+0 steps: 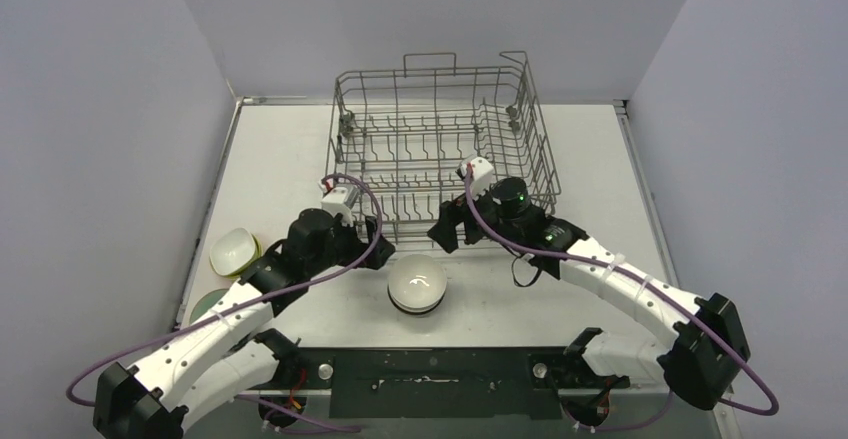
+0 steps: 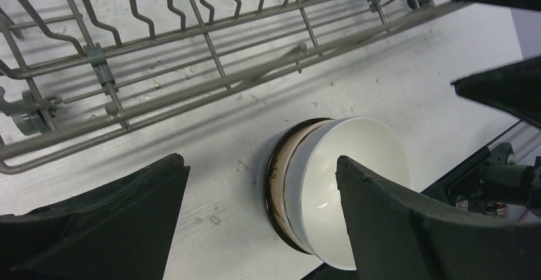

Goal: Load the bowls into the dish rack
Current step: Adjust the dish rack at the center of the board.

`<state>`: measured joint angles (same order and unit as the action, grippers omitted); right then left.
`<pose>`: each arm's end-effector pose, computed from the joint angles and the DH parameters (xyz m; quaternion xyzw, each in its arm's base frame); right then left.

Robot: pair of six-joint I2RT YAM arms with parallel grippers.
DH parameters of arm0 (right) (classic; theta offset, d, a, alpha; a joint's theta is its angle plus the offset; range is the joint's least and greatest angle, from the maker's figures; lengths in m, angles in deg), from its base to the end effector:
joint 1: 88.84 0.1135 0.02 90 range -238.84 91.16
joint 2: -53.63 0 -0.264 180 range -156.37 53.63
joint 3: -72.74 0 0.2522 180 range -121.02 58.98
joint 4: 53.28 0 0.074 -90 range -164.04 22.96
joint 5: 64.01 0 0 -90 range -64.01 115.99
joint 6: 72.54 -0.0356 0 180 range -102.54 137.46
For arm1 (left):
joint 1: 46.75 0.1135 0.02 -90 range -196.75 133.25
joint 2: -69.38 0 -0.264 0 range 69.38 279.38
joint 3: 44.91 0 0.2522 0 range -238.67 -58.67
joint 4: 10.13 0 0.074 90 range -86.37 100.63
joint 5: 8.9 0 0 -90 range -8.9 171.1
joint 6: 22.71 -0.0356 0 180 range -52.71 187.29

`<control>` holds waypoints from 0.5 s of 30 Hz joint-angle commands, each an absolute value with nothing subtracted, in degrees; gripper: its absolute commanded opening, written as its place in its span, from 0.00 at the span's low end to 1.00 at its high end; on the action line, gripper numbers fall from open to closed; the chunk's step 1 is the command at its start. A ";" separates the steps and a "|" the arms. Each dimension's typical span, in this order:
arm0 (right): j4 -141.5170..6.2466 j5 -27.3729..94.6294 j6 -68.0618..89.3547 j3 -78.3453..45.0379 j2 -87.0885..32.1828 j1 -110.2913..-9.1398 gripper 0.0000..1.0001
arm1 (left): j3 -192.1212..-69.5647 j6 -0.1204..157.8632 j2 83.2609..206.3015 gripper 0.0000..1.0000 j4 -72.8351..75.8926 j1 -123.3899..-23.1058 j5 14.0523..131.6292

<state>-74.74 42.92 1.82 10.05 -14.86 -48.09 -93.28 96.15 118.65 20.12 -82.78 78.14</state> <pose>0.1979 0.1842 0.2841 -0.2584 0.8077 0.3540 0.3944 0.1555 -0.1154 0.2529 0.0671 0.8682 -0.2825 0.4024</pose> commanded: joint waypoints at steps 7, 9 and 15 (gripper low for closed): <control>-80.15 40.93 0.53 13.44 -7.68 -42.35 0.93 | -91.44 99.00 116.75 0.90 12.09 -82.96 85.41; -79.57 40.90 0.63 13.28 -6.16 -42.27 0.93 | -91.61 99.66 118.21 0.89 10.10 -82.84 85.45; -78.09 43.47 0.46 13.69 -3.76 -41.76 0.92 | -93.72 101.61 126.26 0.80 2.58 -82.68 82.64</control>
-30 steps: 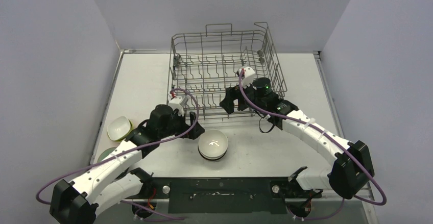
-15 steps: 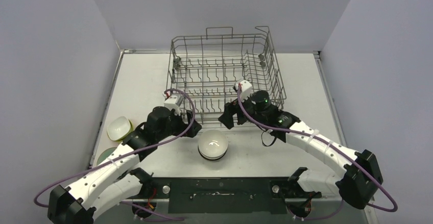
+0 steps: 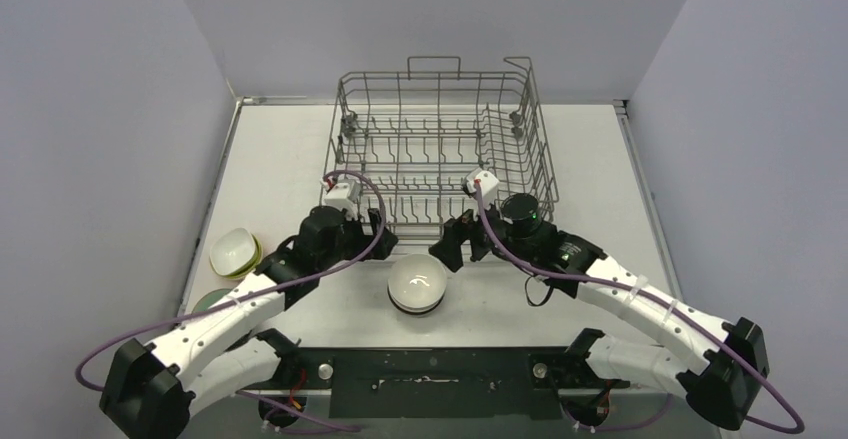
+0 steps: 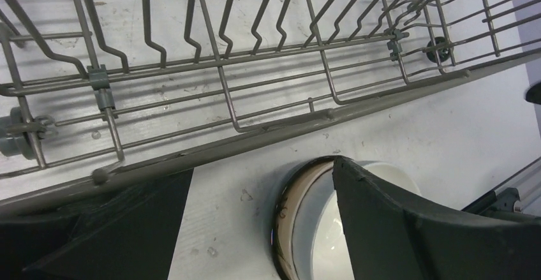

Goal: Load the bowls into the dish rack
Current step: Adjust the dish rack at the center of the board, then pick up the bowl from the center of the board.

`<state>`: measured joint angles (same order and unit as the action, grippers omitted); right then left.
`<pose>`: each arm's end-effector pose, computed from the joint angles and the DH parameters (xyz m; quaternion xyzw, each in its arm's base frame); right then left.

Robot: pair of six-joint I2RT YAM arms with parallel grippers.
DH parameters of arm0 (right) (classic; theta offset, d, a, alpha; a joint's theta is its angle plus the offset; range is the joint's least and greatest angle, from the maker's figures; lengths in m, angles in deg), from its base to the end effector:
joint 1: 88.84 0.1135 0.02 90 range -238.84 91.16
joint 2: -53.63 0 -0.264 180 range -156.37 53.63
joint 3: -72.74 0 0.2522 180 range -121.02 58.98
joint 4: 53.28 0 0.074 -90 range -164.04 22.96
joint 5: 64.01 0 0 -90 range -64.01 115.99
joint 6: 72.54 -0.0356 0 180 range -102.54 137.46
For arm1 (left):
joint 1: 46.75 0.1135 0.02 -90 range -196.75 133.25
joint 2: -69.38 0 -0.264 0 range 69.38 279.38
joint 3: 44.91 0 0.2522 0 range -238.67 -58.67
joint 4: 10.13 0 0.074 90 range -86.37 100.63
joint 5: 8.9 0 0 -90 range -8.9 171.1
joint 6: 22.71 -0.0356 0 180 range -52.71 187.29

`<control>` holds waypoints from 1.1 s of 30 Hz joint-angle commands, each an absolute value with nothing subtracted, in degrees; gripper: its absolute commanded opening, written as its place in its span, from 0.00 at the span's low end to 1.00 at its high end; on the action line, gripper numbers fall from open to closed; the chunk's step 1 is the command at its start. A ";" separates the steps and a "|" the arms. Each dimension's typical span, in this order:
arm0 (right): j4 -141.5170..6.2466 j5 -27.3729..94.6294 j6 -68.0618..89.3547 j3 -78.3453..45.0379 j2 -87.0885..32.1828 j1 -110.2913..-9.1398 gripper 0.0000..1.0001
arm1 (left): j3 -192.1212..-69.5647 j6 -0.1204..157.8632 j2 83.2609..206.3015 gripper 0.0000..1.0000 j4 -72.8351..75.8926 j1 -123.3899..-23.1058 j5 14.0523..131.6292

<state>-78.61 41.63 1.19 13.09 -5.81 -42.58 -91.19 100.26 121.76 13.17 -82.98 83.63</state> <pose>0.1562 0.1771 0.2958 -0.2868 0.7888 0.3740 0.3947 0.1664 -0.1199 0.2420 0.0134 0.8632 -0.2707 0.4260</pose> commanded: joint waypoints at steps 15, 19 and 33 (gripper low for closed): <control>-80.45 42.15 -1.54 16.00 -6.89 -40.77 0.88 | -102.08 101.55 139.12 0.77 -2.08 -82.21 81.45; -80.79 40.85 -1.53 16.00 -9.96 -40.60 0.82 | -99.88 101.56 135.26 0.80 -0.54 -82.23 81.44; -80.03 38.21 2.42 11.31 -21.62 -36.52 0.46 | -92.62 103.15 114.33 0.88 17.19 -80.99 82.55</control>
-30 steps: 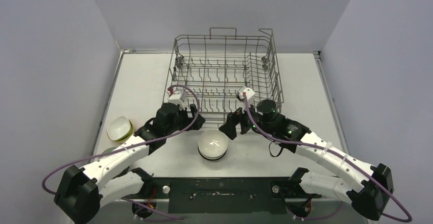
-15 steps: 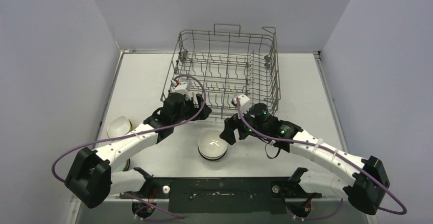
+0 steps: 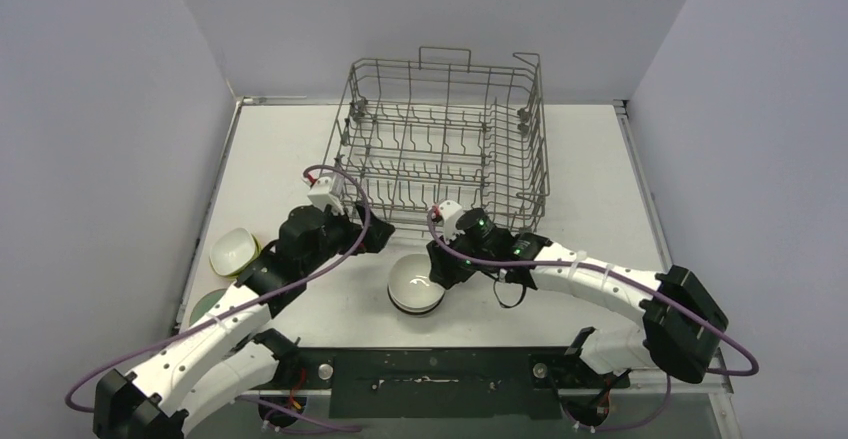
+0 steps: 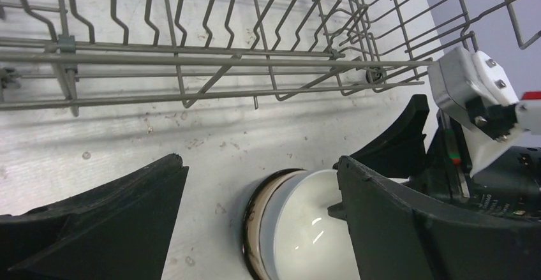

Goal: Load the bowls into the dish rack
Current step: Pick up the bowl from the center of the board.

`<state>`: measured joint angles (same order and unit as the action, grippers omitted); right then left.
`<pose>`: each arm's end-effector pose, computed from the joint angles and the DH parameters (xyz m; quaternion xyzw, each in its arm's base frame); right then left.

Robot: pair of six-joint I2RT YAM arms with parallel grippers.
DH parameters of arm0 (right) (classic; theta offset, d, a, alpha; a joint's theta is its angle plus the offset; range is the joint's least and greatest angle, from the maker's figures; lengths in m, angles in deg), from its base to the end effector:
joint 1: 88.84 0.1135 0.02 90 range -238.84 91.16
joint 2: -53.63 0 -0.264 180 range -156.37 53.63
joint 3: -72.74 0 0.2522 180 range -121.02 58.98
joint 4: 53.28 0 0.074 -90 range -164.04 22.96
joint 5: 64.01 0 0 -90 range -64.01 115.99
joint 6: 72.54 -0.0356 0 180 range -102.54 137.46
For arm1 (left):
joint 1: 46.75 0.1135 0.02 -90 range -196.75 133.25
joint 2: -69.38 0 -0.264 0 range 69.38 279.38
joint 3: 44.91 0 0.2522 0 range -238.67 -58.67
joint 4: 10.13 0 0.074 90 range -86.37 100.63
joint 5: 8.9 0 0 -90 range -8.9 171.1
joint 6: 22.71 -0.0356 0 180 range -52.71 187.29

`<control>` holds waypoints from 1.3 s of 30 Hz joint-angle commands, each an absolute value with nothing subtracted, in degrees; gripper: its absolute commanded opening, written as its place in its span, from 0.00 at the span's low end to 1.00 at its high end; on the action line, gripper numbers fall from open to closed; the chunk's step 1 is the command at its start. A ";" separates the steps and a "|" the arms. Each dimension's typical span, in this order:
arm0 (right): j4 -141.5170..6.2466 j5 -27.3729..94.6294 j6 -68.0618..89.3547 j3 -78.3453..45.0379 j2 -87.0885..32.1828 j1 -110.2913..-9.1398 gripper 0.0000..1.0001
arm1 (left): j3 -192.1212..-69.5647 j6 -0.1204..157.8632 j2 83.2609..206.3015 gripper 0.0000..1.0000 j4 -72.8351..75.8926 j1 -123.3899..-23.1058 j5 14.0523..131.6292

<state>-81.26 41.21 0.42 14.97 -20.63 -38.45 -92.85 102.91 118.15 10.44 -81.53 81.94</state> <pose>0.1634 0.2121 0.2201 -0.3113 0.8608 0.3145 0.2513 0.1647 -0.1138 0.2684 -0.0102 0.8260 -0.3199 0.4640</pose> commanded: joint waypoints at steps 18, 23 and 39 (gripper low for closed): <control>-84.51 30.04 5.25 6.18 -22.18 -32.97 0.06 | -93.84 102.02 111.60 0.91 20.95 -79.94 83.48; -84.66 31.00 6.08 4.38 -21.99 -33.01 0.05 | -94.73 101.83 111.00 0.92 21.03 -79.88 83.45; -72.78 49.65 4.20 -1.14 -20.19 -46.01 0.05 | -96.73 109.62 107.43 0.96 13.01 -72.81 69.20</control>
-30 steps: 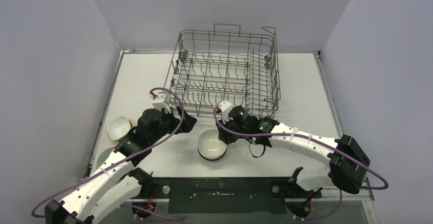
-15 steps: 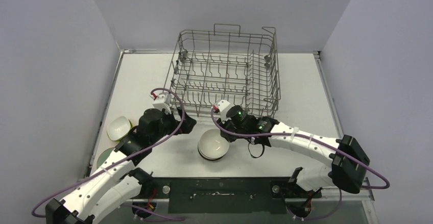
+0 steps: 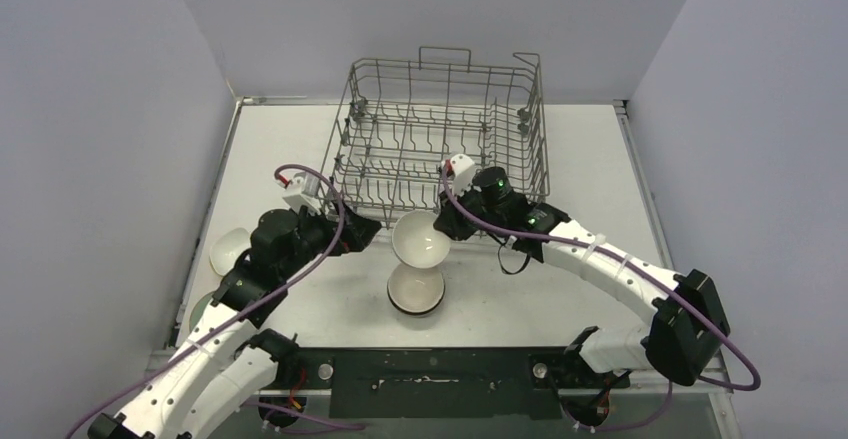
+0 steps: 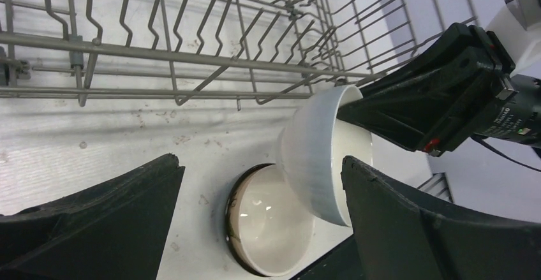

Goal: Load the bowls into the dish rack
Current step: Pick up the bowl from the center of the board.

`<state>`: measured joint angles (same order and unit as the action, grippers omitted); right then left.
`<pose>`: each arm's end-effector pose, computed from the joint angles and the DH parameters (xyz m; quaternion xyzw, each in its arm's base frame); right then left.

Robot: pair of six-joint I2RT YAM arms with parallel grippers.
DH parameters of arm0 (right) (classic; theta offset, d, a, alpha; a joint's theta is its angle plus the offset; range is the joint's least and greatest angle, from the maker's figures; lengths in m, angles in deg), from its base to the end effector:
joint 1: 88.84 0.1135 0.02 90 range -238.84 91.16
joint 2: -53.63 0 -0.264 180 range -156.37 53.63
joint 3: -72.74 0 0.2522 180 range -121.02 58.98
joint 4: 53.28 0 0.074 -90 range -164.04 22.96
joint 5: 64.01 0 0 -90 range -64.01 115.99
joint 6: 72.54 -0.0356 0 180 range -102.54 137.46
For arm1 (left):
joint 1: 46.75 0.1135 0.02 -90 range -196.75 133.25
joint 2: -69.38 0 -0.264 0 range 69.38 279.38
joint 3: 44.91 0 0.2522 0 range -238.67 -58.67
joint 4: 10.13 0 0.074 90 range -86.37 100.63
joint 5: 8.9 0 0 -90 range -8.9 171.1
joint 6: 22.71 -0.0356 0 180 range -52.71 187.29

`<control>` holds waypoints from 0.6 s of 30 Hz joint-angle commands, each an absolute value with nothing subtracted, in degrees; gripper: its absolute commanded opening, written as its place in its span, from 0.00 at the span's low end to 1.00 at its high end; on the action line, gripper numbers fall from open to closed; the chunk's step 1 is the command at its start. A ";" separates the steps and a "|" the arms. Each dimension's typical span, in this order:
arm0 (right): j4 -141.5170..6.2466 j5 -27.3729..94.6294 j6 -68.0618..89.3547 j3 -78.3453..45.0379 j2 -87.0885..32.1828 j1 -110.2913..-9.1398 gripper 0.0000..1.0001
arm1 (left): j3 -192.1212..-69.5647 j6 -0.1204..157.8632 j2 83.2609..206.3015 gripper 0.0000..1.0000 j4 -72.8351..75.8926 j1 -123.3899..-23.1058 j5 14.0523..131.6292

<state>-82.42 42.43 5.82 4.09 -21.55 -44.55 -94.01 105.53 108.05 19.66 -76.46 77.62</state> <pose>0.2012 0.2103 0.2770 -0.3102 0.8267 0.3242 0.3395 0.1425 -0.0838 0.2878 -0.0431 0.8146 -0.3435 0.4654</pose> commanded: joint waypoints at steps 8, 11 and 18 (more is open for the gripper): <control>-69.21 47.87 7.65 -6.35 -23.89 -47.56 0.05 | -91.93 122.81 111.18 0.96 -7.66 -65.06 50.58; -69.53 48.41 8.67 -9.37 -25.37 -47.69 0.05 | -91.47 124.73 112.63 0.96 -10.68 -64.71 47.41; -68.88 50.16 8.06 -12.32 -27.11 -47.61 0.05 | -89.54 126.08 113.67 1.00 -12.02 -65.57 47.51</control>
<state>-75.62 47.33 8.58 -8.42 -27.80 -47.52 -90.14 124.59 113.71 -7.13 -65.08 49.01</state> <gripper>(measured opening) 0.105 0.971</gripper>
